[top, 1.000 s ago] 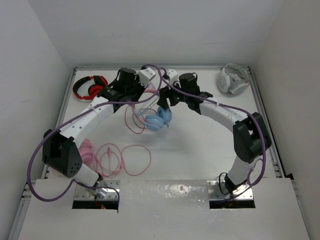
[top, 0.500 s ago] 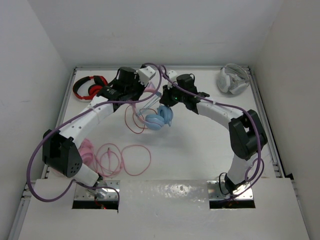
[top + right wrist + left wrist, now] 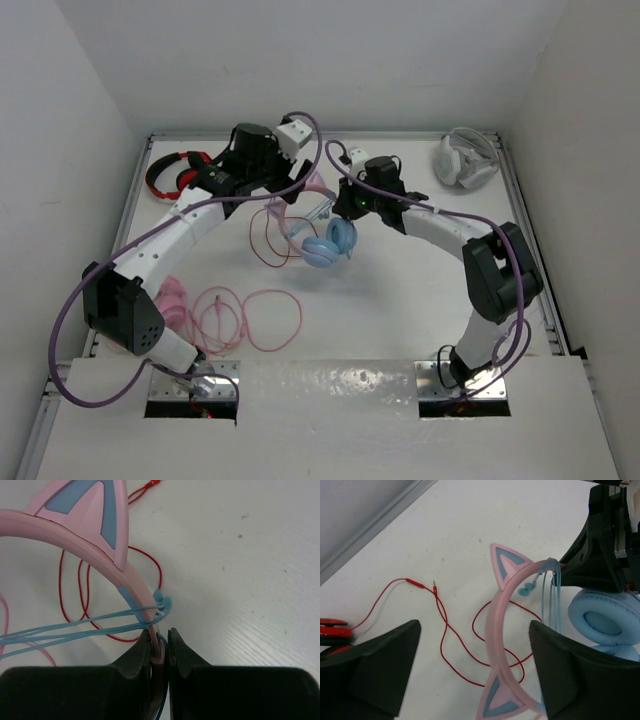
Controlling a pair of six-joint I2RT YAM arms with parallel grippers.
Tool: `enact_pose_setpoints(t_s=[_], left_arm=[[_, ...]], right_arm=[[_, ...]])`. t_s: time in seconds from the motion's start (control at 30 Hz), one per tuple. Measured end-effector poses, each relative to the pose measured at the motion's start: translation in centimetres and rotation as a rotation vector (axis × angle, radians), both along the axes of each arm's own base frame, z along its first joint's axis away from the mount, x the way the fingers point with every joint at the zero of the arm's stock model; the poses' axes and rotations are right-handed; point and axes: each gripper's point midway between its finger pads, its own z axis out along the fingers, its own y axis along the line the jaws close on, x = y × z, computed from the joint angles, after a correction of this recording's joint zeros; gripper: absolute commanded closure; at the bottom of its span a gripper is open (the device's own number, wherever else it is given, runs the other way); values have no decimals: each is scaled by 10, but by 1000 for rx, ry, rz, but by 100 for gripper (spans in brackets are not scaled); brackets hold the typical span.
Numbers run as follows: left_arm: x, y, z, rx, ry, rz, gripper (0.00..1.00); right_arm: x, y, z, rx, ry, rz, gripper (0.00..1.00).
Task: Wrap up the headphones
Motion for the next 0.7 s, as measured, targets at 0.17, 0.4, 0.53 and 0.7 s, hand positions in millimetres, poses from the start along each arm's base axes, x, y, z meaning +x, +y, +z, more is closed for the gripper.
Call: enact_pose_setpoints(t_s=[0.17, 0.4, 0.53, 0.7], left_arm=[[1, -4, 33, -50, -32, 7, 0], [-3, 2, 49, -70, -44, 40, 0], [-4, 14, 49, -65, -51, 88, 0], [-2, 42, 43, -83, -38, 160, 0]], right_arm=[[-5, -38, 1, -14, 12, -84, 100], [-17, -93, 2, -39, 22, -216, 100], [-31, -129, -14, -65, 69, -302, 100], [-48, -174, -37, -91, 156, -417, 100]])
